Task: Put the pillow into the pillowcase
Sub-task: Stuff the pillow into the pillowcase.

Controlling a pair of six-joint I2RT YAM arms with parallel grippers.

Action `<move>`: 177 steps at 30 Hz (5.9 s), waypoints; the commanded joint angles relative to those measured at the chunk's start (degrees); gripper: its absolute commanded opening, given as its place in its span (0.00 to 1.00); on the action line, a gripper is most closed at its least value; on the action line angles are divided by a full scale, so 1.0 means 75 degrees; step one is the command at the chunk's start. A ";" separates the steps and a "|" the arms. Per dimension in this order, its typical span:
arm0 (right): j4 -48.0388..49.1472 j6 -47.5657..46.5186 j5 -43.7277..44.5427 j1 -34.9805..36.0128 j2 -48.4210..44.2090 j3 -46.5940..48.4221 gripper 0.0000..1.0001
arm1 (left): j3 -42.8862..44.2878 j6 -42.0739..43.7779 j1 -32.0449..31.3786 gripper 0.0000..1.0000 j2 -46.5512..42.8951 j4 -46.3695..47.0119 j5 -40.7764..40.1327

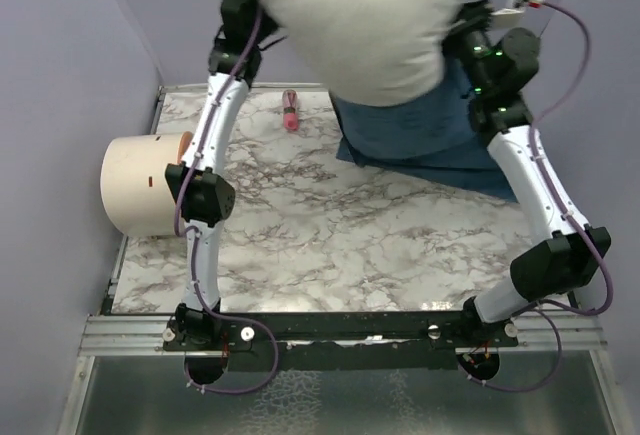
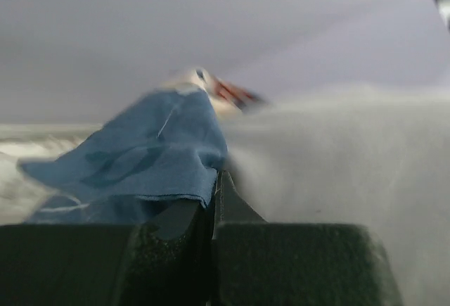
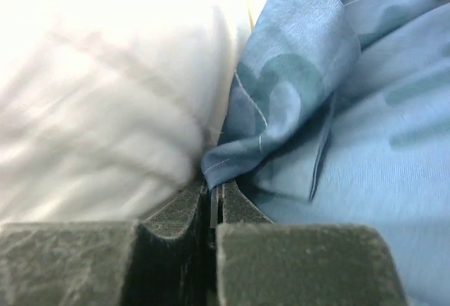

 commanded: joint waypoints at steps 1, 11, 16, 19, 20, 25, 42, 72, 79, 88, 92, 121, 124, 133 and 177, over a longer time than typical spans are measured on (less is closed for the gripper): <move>0.0911 -0.1083 -0.0816 0.2839 -0.0962 0.0745 0.01 | 0.1351 -0.1091 0.2154 0.00 0.0477 0.1215 -0.0672; 0.0639 0.0689 -0.1728 -0.1049 -0.0343 0.0782 0.01 | 0.1984 0.0232 0.0529 0.00 -0.0415 0.0132 -0.0133; 0.0057 -0.1643 -0.1014 0.3065 -0.0268 0.1875 0.01 | 0.0729 -0.1125 0.1801 0.00 -0.0398 0.1376 -0.1263; 0.0002 -0.2077 -0.0540 0.3613 -0.0152 0.2478 0.01 | 0.2184 -0.0992 0.1455 0.00 0.0436 0.0828 -0.0509; -0.0182 -0.2252 -0.0123 0.3265 -0.0240 0.2554 0.01 | 0.2399 -0.0684 0.1207 0.00 0.0450 0.0547 -0.0180; -0.0157 -0.0428 -0.0453 -0.0829 -0.0516 0.1988 0.01 | 0.1074 0.1512 -0.0837 0.00 -0.1158 0.0098 0.0197; -0.0308 -0.1155 -0.0315 -0.0319 -0.0864 0.2132 0.01 | -0.0633 0.1767 -0.1042 0.00 -0.2148 0.1280 -0.0515; -0.0264 -0.3400 0.0150 0.4170 -0.0786 0.1915 0.01 | 0.1863 0.0740 0.0538 0.00 -0.0024 0.0231 -0.1180; -0.0362 -0.1105 -0.0687 -0.0937 -0.1025 0.1501 0.01 | -0.2621 0.3284 -0.2180 0.00 -0.3498 0.1373 -0.1668; -0.0195 -0.3037 -0.0212 0.3794 -0.1014 0.1331 0.01 | 0.1986 0.0485 0.0543 0.00 -0.0046 0.0689 -0.1305; -0.0474 -0.3011 0.0326 0.1921 -0.1276 0.1394 0.00 | 0.0174 0.1483 -0.0156 0.00 -0.1012 0.0657 -0.0398; 0.0207 -0.2502 -0.1120 0.2148 -0.1316 0.0809 0.01 | 0.0990 0.1609 0.0190 0.00 -0.0716 0.0411 -0.1438; -0.0003 -0.2954 -0.0507 0.2500 -0.1230 0.1220 0.01 | 0.2652 0.0737 0.0308 0.00 0.0542 0.0276 -0.0974; 0.0299 -0.0917 -0.1773 -0.1830 -0.1267 0.0632 0.01 | -0.2143 0.3924 -0.2810 0.00 -0.3012 0.1179 -0.1443; -0.0717 -0.2352 -0.0128 0.0606 -0.2156 0.0303 0.01 | 0.2150 0.2208 -0.1018 0.00 -0.0279 -0.0686 -0.0540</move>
